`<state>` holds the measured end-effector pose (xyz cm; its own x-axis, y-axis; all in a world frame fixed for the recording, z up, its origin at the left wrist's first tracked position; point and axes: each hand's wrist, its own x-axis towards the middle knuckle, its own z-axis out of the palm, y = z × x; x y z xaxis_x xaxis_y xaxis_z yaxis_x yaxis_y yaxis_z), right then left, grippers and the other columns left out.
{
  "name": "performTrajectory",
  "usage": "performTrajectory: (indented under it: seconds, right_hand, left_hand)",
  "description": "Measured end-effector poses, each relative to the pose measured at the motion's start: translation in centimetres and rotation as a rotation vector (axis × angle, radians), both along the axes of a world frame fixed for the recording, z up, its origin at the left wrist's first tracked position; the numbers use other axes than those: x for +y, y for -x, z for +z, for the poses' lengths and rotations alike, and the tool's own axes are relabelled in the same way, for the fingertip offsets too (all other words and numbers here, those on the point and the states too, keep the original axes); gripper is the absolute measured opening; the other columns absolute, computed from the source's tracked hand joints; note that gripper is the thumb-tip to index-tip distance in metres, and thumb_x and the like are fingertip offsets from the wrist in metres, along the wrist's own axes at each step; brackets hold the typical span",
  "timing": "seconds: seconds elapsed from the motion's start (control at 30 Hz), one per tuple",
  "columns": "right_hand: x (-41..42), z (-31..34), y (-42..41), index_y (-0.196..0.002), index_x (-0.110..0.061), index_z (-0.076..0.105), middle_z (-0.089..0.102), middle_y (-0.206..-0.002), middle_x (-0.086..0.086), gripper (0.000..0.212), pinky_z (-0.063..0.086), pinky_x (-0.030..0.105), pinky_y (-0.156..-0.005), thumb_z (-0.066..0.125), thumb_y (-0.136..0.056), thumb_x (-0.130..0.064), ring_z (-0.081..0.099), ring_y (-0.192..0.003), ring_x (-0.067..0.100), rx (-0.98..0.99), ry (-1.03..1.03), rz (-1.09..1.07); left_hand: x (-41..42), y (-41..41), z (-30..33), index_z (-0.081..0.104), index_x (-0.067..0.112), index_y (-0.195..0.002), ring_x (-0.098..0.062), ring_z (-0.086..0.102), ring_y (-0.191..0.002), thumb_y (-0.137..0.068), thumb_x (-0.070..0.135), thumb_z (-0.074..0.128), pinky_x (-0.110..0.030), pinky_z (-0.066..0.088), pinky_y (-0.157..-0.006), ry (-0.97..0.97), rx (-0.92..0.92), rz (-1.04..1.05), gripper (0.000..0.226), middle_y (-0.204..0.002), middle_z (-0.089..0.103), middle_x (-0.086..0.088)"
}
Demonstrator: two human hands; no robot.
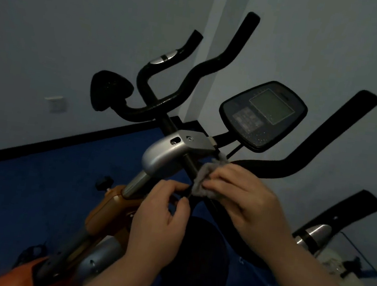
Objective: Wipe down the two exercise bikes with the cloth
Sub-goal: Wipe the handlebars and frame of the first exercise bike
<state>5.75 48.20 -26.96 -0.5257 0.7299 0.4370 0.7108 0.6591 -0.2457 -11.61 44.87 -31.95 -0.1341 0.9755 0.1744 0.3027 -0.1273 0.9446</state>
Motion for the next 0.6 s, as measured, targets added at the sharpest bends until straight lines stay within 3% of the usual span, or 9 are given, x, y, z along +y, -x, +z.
performTrajectory:
  seconds: [0.17, 0.27, 0.4, 0.5, 0.6]
  right_hand:
    - [-0.7, -1.1, 1.2, -0.113, -0.022, 0.069, 0.056, -0.108, -0.003, 0.029, 0.038, 0.011, -0.087, 0.067, -0.084, -0.026, 0.047, -0.104, 0.014, 0.164, 0.048, -0.194]
    - [-0.8, -0.7, 2.0, -0.115, -0.024, 0.067, 0.053, -0.110, -0.004, 0.031, 0.039, 0.013, -0.087, 0.068, -0.084, -0.025, 0.043, -0.105, 0.012, 0.137, 0.136, -0.215]
    - [-3.7, -0.7, -1.3, -0.117, -0.023, 0.066, 0.058, -0.108, -0.003, 0.030, 0.046, 0.024, -0.081, 0.067, -0.086, -0.025, 0.055, -0.096, 0.015, 0.036, 0.216, -0.288]
    - [-4.3, -0.7, -0.9, -0.121, -0.032, 0.062, 0.060, -0.107, -0.011, 0.030, 0.044, 0.021, -0.077, 0.058, -0.091, -0.035, 0.057, -0.094, 0.008, 0.071, 0.313, -0.478]
    - [-3.5, -1.0, 1.4, -0.123, -0.029, 0.060, 0.062, -0.119, -0.010, 0.029, 0.045, 0.026, -0.083, 0.054, -0.095, -0.032, 0.057, -0.104, 0.009, 0.121, 0.337, -0.566]
  left_hand:
    - [0.1, 0.1, 0.0, 0.060, 0.035, -0.091, -0.011, 0.058, -0.075, -0.083, 0.029, 0.048, -0.031, 0.047, -0.065, 0.013, -0.073, -0.047, 0.015, -0.087, 0.060, 0.008]
    - [0.1, 0.2, 0.0, 0.059, 0.034, -0.092, -0.010, 0.057, -0.081, -0.083, 0.031, 0.048, -0.027, 0.047, -0.067, 0.023, -0.104, -0.084, 0.015, -0.091, 0.059, 0.008]
    - [0.3, 0.3, 0.0, 0.058, 0.036, -0.099, -0.004, 0.056, -0.093, -0.083, 0.029, 0.049, -0.012, 0.043, -0.071, -0.032, -0.062, -0.118, 0.019, -0.097, 0.056, 0.016]
    - [0.4, 0.2, -0.1, 0.057, 0.032, -0.104, -0.005, 0.055, -0.102, -0.084, 0.022, 0.050, -0.018, 0.044, -0.080, -0.106, -0.042, -0.131, 0.024, -0.101, 0.055, 0.018]
    - [0.4, 0.2, -0.1, 0.055, 0.034, -0.104, -0.006, 0.054, -0.102, -0.084, 0.023, 0.047, -0.019, 0.043, -0.081, -0.167, 0.003, -0.150, 0.024, -0.102, 0.054, 0.021]
